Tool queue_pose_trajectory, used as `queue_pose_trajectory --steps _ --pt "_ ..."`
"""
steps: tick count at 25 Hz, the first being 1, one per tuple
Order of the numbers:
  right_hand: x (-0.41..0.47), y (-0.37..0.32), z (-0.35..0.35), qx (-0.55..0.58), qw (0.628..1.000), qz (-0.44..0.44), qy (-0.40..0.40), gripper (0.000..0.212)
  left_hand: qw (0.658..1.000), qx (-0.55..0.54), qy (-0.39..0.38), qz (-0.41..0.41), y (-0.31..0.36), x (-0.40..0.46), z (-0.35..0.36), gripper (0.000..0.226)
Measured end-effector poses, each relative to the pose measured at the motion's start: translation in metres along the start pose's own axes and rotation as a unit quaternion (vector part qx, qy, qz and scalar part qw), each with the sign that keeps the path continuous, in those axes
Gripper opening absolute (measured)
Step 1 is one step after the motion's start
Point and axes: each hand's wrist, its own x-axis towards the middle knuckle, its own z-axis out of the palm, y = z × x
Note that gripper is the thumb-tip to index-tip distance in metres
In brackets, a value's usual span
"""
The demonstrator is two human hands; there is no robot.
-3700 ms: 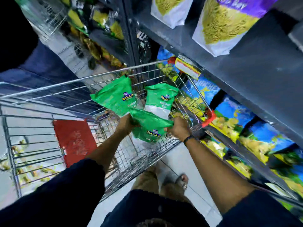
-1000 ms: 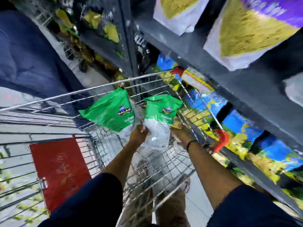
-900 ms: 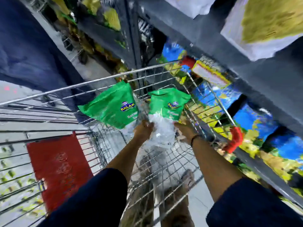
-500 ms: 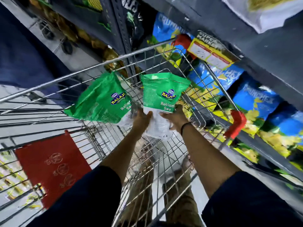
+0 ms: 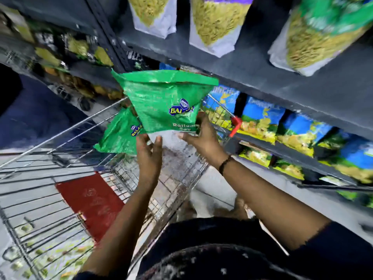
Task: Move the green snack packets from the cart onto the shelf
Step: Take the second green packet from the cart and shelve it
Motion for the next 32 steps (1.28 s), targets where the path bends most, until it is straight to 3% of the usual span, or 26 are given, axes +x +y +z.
queue_pose_trajectory --steps 4,10,14,17,20,24,26,29,30,32 --pt "-0.029 -0.036 -0.099 0.014 0.996 -0.068 0.05 0.058 0.995 -0.008 -0.004 0.1 0.06 -0.042 0.066 0.012" --pt "-0.089 -0.031 -0.304 0.05 0.981 -0.106 0.153 0.055 0.964 -0.028 -0.117 0.236 0.128 -0.132 0.236 0.012" --pt "-0.088 -0.026 -0.423 0.046 0.96 -0.139 0.238 0.071 0.94 0.004 -0.163 0.301 0.177 -0.153 0.355 0.025" --pt "-0.05 -0.029 -0.487 0.034 0.955 -0.168 0.24 0.088 0.938 -0.004 -0.177 0.299 0.208 -0.14 0.42 0.032" --pt "-0.012 -0.009 -0.516 -0.003 0.961 -0.133 0.244 0.086 0.942 0.031 -0.184 0.28 0.207 -0.122 0.462 0.027" --pt "0.005 0.027 -0.521 -0.016 0.966 -0.078 0.248 0.065 0.927 0.127 -0.219 0.276 0.181 -0.115 0.477 0.028" --pt "0.002 0.027 -0.518 -0.016 0.962 -0.07 0.263 0.066 0.943 0.105 -0.198 0.245 0.184 -0.105 0.476 0.035" --pt "-0.013 0.043 -0.489 0.101 0.908 -0.063 0.402 0.063 0.981 0.011 -0.127 0.146 0.204 -0.089 0.475 0.052" --pt "-0.022 0.049 -0.47 0.137 0.889 -0.05 0.434 0.054 0.981 -0.026 -0.161 0.106 0.209 -0.084 0.477 0.056" --pt "-0.031 0.054 -0.438 0.15 0.904 -0.043 0.398 0.041 0.959 -0.056 -0.27 0.072 0.213 -0.072 0.487 0.063"
